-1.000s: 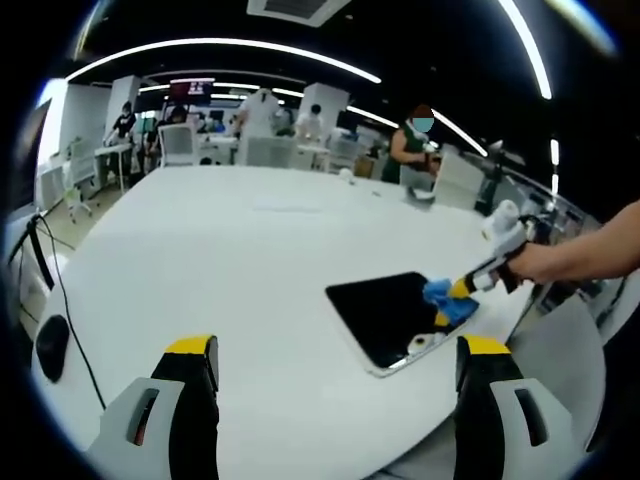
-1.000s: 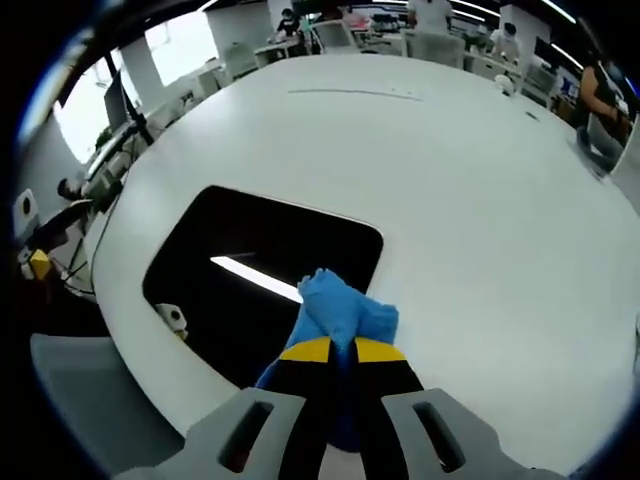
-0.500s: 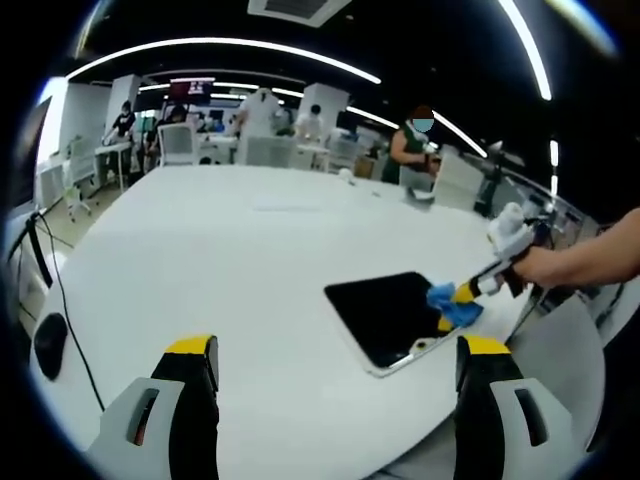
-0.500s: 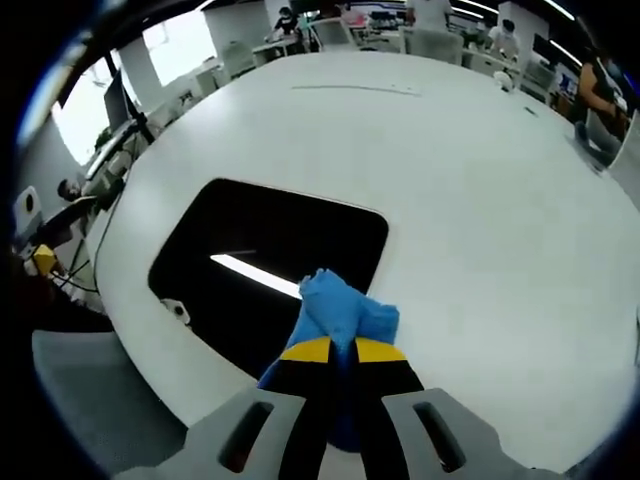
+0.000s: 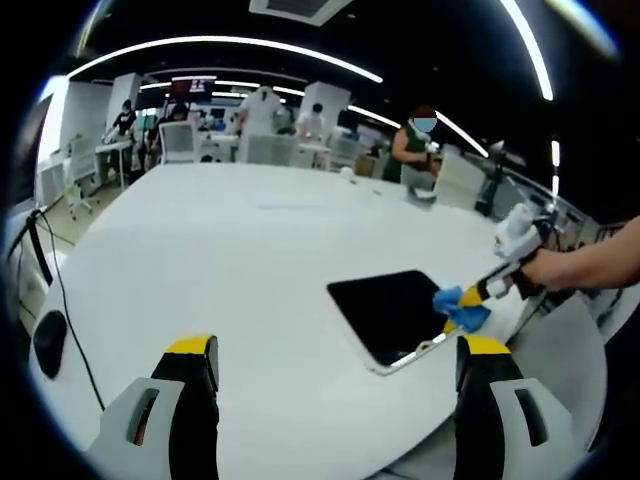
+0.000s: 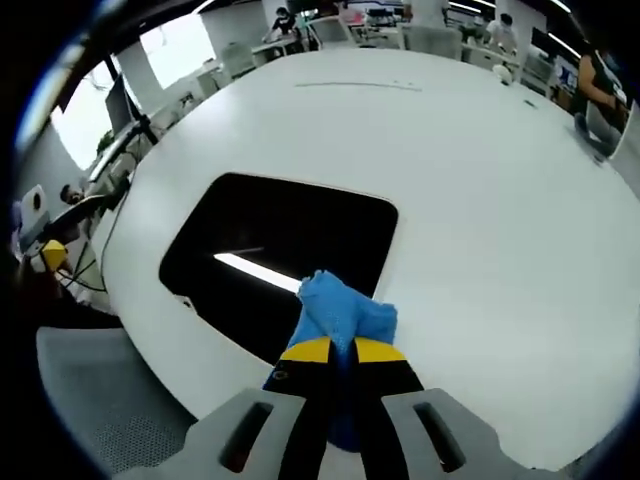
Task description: Wipe the mirror surface with the cleaning cloth until all visible marks leave the cleaned area.
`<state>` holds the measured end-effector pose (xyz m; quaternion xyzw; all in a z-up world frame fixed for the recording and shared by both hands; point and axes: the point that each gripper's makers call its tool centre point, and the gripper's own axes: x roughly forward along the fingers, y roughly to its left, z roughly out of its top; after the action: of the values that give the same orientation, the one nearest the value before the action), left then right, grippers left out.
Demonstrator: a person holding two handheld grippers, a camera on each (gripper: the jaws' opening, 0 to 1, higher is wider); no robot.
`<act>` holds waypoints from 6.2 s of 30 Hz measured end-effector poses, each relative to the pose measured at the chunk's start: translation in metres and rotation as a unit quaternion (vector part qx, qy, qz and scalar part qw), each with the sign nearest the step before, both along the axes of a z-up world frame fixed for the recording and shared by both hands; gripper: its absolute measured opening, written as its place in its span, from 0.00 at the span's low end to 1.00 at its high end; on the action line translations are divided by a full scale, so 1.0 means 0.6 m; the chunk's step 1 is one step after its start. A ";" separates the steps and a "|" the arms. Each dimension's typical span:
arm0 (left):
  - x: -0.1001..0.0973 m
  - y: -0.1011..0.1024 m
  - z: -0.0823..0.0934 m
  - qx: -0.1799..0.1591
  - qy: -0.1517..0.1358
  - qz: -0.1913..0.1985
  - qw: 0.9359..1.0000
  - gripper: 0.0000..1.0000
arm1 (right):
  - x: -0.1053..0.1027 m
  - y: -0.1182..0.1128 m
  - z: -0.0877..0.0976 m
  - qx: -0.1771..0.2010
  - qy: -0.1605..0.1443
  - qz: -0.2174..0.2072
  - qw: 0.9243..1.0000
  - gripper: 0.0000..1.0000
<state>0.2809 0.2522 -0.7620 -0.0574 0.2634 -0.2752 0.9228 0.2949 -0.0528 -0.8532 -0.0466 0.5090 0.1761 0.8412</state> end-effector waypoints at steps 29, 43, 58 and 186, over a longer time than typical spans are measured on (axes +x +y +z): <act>0.012 0.021 -0.003 0.019 -0.006 -0.001 1.000 0.99 | -0.024 0.002 -0.001 0.007 0.014 -0.020 1.000 0.01; 0.007 0.031 -0.007 0.016 -0.001 -0.001 1.000 0.99 | -0.027 0.010 -0.001 -0.002 0.005 -0.031 0.999 0.01; 0.016 0.043 -0.002 0.013 -0.002 -0.006 1.000 0.99 | -0.030 0.023 0.000 -0.005 -0.005 -0.050 0.999 0.01; 0.007 0.083 0.011 0.004 -0.012 0.004 1.000 0.99 | -0.018 0.257 -0.001 0.032 -0.017 0.023 0.999 0.00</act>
<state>0.2850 0.3020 -0.7556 -0.0516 0.2529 -0.2711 0.9273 0.2839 0.1015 -0.8538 -0.0344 0.4875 0.2113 0.8465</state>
